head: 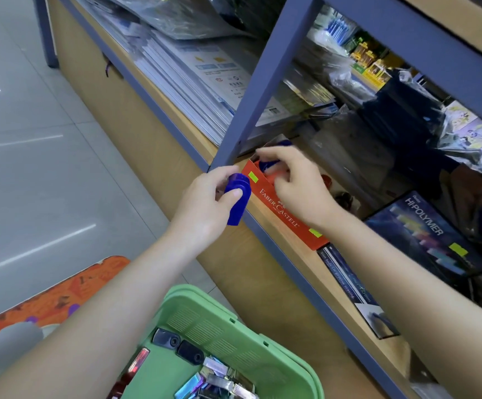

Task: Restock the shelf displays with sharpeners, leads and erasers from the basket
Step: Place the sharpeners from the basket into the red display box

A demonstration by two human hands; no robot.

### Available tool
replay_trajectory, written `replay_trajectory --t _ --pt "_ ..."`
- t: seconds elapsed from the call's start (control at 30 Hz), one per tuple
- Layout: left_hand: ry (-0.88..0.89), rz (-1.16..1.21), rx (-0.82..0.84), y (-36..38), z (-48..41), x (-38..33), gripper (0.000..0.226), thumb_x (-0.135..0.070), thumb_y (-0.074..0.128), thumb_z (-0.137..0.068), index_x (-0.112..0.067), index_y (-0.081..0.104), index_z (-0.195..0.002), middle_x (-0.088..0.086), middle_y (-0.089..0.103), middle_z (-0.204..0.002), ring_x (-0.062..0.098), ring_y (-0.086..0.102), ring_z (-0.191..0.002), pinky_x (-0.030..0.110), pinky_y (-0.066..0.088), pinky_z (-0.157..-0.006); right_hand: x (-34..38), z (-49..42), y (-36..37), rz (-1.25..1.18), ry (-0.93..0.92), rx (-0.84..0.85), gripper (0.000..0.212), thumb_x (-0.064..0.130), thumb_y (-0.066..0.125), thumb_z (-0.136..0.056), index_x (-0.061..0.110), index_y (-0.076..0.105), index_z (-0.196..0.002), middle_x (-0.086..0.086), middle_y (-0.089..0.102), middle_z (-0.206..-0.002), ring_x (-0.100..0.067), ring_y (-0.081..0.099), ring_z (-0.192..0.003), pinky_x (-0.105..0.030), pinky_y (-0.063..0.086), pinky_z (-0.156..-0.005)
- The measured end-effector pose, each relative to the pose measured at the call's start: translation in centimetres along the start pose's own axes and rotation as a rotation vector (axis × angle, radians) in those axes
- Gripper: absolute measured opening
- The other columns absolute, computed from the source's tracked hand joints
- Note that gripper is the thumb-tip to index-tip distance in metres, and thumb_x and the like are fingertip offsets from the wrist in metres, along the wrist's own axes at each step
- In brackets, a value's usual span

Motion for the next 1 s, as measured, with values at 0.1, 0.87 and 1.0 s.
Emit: replay_trajectory --t 0.1,0.87,1.0 --pt "0.026 0.003 -0.020 0.6 0.4 0.0 0.022 -0.017 0.065 -0.087 -0.022 0.052 -0.104 -0.010 0.058 -0.091 0.001 0.054 -0.076 0.003 0.043 -0.059 1.3 3.8 0.3 -0.202 0.015 0.175 0.056 -0.007 0.051 -0.084 0.019 0.049 -0.133 0.007 0.054 -0.124 -0.002 0.056 -0.103 -0.019 0.050 -0.085" --pt "0.328 -0.722 0.180 4.9 -8.1 1.7 0.035 -0.015 0.045 -0.097 -0.011 0.046 -0.131 0.003 0.046 -0.133 0.020 0.049 -0.117 0.031 0.042 -0.093 -5.4 0.9 -3.0 -0.144 0.191 -0.377 0.029 0.024 0.063 -0.090 0.018 0.055 -0.116 0.015 0.054 -0.093 0.006 0.054 -0.075 -0.001 0.041 -0.065" --pt "0.397 -0.692 0.144 4.5 -7.4 2.2 0.022 -0.013 0.043 -0.096 -0.012 0.051 -0.116 0.000 0.050 -0.121 0.018 0.054 -0.097 0.035 0.047 -0.081 -5.7 -1.2 -1.4 -0.120 0.188 -0.283 0.032 0.024 0.066 -0.087 0.018 0.057 -0.117 0.009 0.057 -0.099 -0.007 0.059 -0.087 -0.018 0.047 -0.079"
Point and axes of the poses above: each hand's wrist, its own z-axis away from the middle knuckle, its own y-axis out of the palm, x = y × z, the point moved 3 cm from there along -z, towards the middle knuckle
